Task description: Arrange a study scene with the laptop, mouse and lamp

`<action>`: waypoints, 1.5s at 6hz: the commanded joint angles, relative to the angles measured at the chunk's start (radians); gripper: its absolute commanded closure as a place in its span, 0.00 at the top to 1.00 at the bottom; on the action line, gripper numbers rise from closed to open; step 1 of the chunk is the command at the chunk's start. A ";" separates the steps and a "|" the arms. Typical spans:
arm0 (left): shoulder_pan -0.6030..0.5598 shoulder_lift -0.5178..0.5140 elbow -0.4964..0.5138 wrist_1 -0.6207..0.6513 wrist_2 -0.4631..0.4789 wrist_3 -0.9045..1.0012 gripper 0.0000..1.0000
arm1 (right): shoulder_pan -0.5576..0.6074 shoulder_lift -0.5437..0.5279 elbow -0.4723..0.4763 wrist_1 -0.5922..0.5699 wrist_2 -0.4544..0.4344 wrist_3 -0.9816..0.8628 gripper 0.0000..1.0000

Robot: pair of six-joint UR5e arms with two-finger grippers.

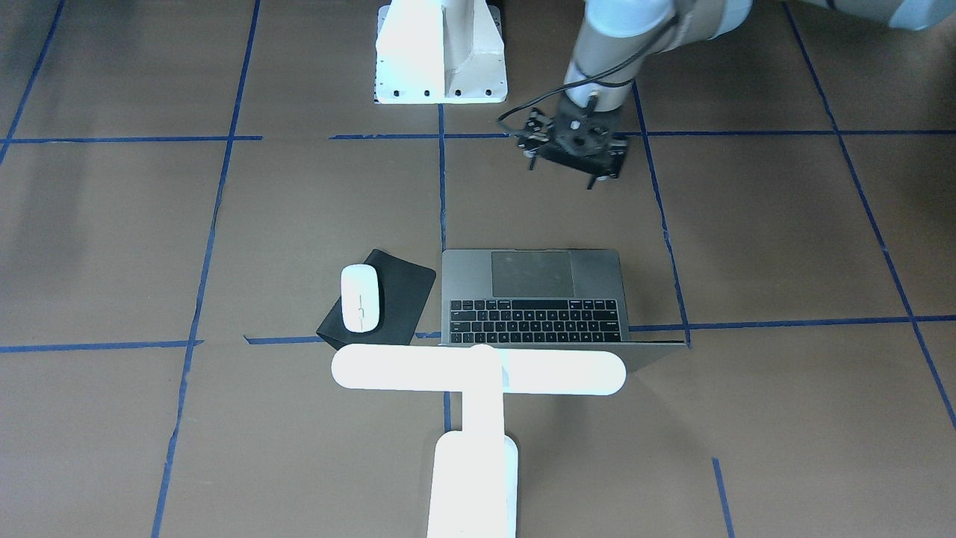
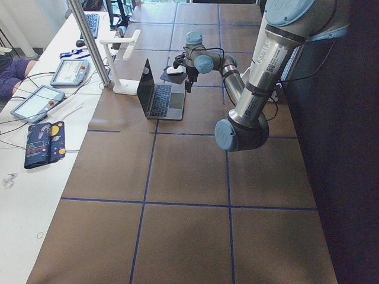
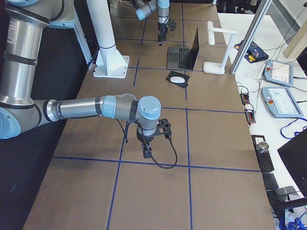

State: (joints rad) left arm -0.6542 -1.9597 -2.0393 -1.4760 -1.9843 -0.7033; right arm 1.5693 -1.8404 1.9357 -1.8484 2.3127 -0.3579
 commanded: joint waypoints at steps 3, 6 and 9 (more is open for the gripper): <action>-0.380 0.368 -0.056 -0.001 -0.131 0.464 1.00 | 0.000 0.016 -0.099 0.197 0.016 0.170 1.00; -0.760 0.510 0.119 -0.003 -0.283 0.891 1.00 | 0.000 0.018 -0.099 0.204 0.017 0.160 1.00; -0.896 0.546 0.293 -0.010 -0.291 0.932 1.00 | 0.000 0.016 -0.096 0.206 0.019 0.159 1.00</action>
State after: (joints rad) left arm -1.5194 -1.4097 -1.7908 -1.4800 -2.3095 0.2204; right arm 1.5693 -1.8234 1.8378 -1.6431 2.3313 -0.1985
